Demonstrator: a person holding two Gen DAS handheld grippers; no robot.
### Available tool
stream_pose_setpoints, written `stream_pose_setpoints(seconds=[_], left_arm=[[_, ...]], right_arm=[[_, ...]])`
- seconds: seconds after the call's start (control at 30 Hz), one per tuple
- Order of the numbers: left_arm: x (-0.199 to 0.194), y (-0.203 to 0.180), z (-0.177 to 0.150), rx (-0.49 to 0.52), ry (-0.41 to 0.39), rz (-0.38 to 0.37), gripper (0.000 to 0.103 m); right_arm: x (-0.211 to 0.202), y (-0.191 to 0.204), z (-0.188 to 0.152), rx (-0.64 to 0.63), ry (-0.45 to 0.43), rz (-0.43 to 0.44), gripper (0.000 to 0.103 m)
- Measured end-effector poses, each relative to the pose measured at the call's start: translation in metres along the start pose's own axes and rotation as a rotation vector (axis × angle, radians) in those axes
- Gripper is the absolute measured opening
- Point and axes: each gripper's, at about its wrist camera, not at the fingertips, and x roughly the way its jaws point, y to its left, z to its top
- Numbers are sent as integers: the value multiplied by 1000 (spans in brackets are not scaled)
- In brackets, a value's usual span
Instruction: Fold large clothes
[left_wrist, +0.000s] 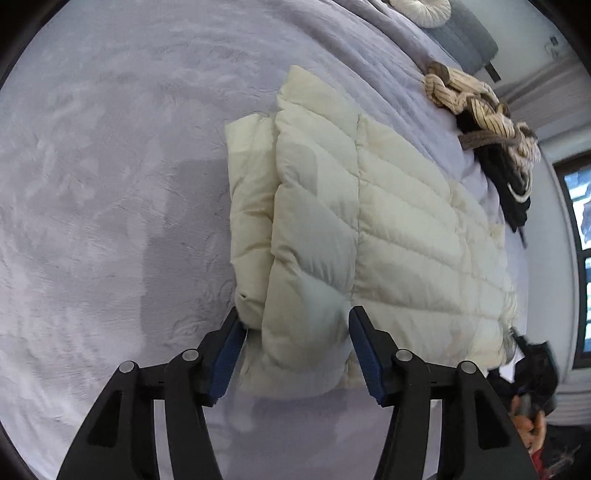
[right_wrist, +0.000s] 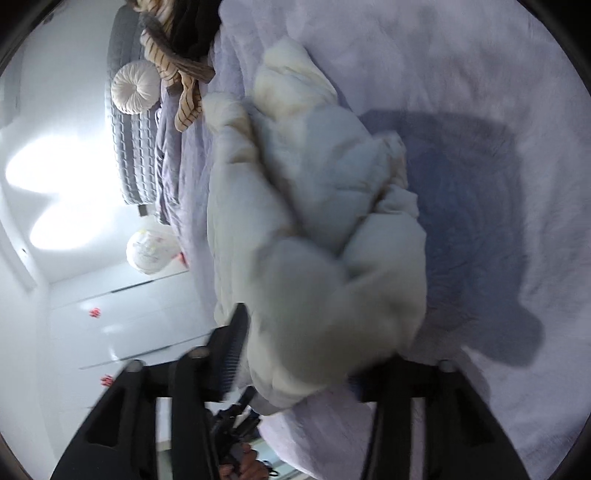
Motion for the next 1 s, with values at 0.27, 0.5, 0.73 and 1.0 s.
stream_pose_setpoints(seconds=[0.27, 0.5, 0.73, 1.0], left_arm=[[-26, 3, -10, 29, -16, 45, 85], [-28, 5, -5, 25, 1, 77, 85], [-34, 3, 0, 47, -30, 86, 103], [-36, 16, 7, 35, -25, 111, 103]], right_arm=[[-12, 29, -15, -117, 70, -198, 64], [20, 71, -44, -288, 194, -299, 80], [27, 97, -96, -477, 258, -336, 87], [40, 115, -118, -647, 229, -398, 89]])
